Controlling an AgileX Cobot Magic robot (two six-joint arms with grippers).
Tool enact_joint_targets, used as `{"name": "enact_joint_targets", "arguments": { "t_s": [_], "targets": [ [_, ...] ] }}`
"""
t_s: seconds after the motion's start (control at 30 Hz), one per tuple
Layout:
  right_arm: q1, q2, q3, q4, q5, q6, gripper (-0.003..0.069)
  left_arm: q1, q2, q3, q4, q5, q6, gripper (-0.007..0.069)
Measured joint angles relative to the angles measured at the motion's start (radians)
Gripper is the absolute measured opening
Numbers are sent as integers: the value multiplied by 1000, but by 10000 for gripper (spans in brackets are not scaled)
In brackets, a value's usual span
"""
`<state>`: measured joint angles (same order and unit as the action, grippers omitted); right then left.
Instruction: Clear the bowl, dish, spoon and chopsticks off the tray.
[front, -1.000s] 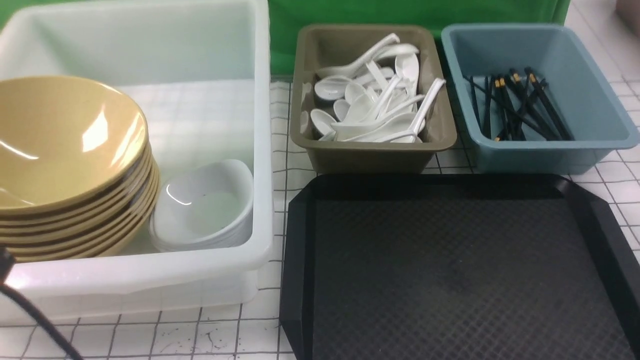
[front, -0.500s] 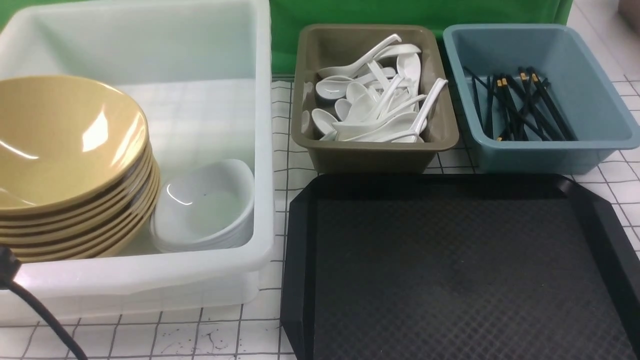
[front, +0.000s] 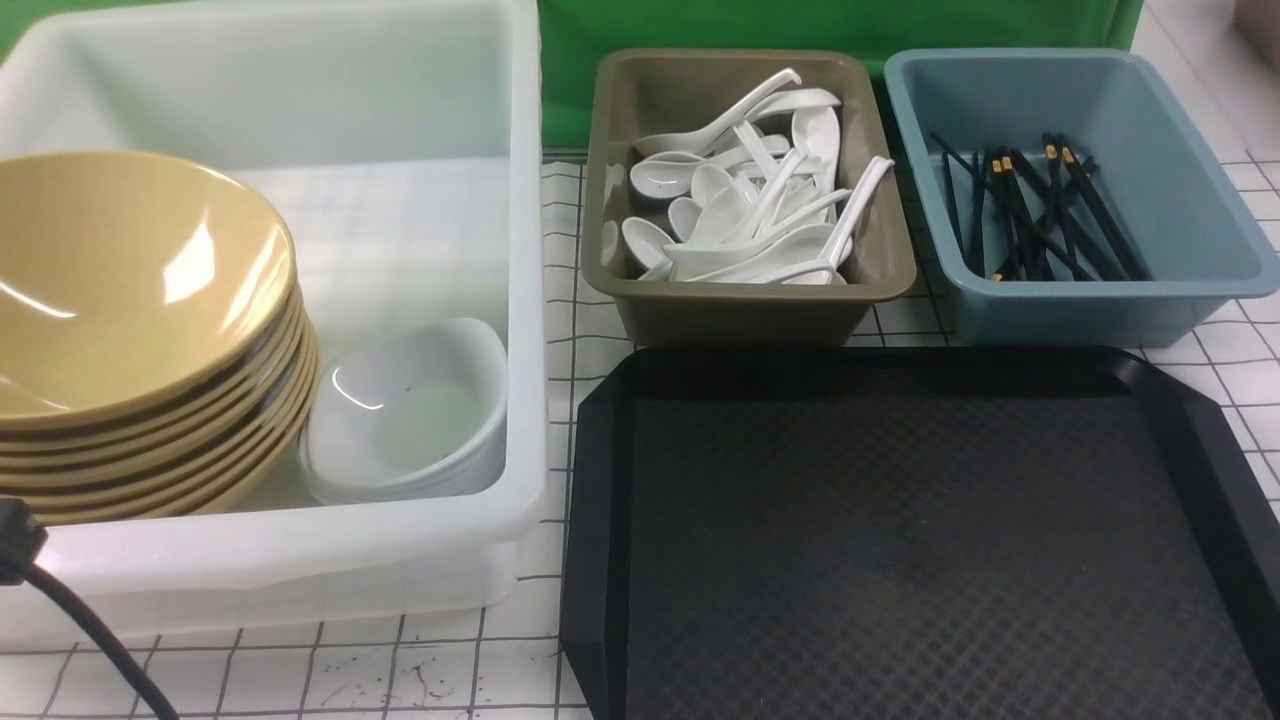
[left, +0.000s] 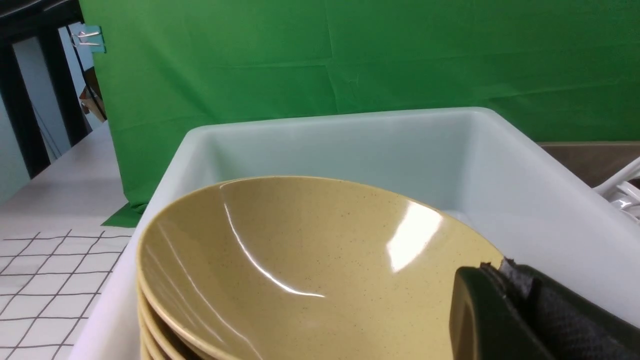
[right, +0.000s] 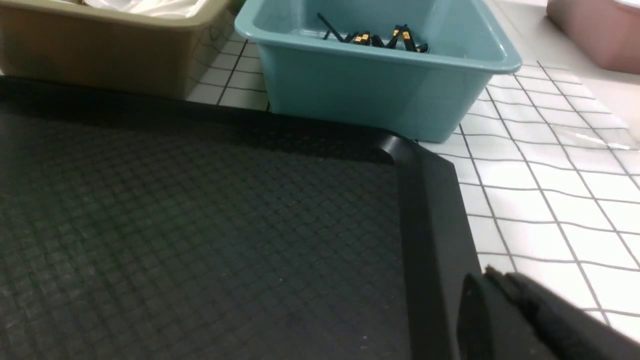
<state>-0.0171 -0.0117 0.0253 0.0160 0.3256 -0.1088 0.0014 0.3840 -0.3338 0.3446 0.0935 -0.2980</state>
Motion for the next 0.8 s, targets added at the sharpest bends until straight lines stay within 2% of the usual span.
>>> {"name": "enact_joint_targets", "arguments": {
  "t_s": [0.57, 0.67, 0.73, 0.8],
  "targets": [
    [0, 0, 0, -1, 2, 0, 62, 0, -3, 6, 0, -4, -1, -13],
    [0, 0, -1, -2, 3, 0, 67, 14, -64, 47, -5, 10, 5, -13],
    [0, 0, -1, -2, 4, 0, 70, 44, -163, 99, -67, 60, 13, -13],
    [0, 0, -1, -2, 4, 0, 72, 60, -242, 164, -182, 81, 57, -13]
  ]
}}
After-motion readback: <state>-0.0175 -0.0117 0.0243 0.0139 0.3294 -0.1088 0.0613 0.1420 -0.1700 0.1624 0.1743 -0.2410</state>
